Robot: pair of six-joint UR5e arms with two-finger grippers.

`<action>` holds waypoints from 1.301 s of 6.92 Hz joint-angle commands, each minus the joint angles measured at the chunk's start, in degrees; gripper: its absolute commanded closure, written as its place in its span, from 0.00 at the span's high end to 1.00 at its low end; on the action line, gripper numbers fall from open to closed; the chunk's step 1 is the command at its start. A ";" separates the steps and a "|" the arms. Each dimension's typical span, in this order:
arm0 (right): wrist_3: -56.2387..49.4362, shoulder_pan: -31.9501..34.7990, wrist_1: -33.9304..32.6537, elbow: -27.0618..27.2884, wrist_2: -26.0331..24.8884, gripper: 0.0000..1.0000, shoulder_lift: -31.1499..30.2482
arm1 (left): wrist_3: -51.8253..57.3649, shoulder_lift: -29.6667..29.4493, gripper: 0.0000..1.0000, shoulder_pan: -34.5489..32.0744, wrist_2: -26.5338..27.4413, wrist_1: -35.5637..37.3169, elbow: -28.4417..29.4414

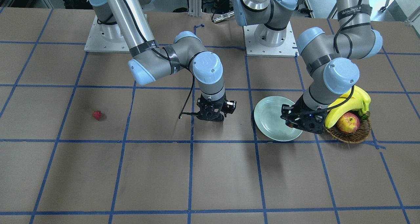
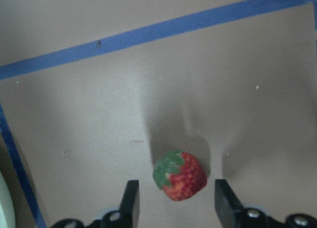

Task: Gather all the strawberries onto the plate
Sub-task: 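Drop the strawberry in the plate with left while right sets another nearby, then grasp the strawberry near the plate with the left while the right grasps the farthest strawberry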

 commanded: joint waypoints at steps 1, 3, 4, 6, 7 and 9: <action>-5.98 -1.50 8.88 -0.44 -4.36 1.00 -3.87 | -0.92 -0.52 0.76 0.47 0.18 -0.06 -0.88; -14.24 -11.92 16.73 1.04 -4.83 1.00 -11.16 | -3.48 -0.35 0.81 0.38 0.01 0.29 -0.19; -20.99 -16.41 17.04 2.71 -6.83 1.00 -13.19 | -8.79 -0.18 0.81 -1.19 -0.43 0.64 0.43; -30.26 -25.90 18.87 5.09 -11.59 1.00 -15.84 | -26.34 -0.87 0.81 -11.43 0.01 0.03 3.23; -37.16 -29.78 19.23 6.75 -11.95 0.97 -16.11 | -38.34 -1.92 0.81 -17.05 -0.25 0.12 4.73; -52.61 -38.73 13.92 13.42 -13.08 0.96 -17.69 | -54.39 -2.72 0.80 -25.60 0.09 -0.06 4.57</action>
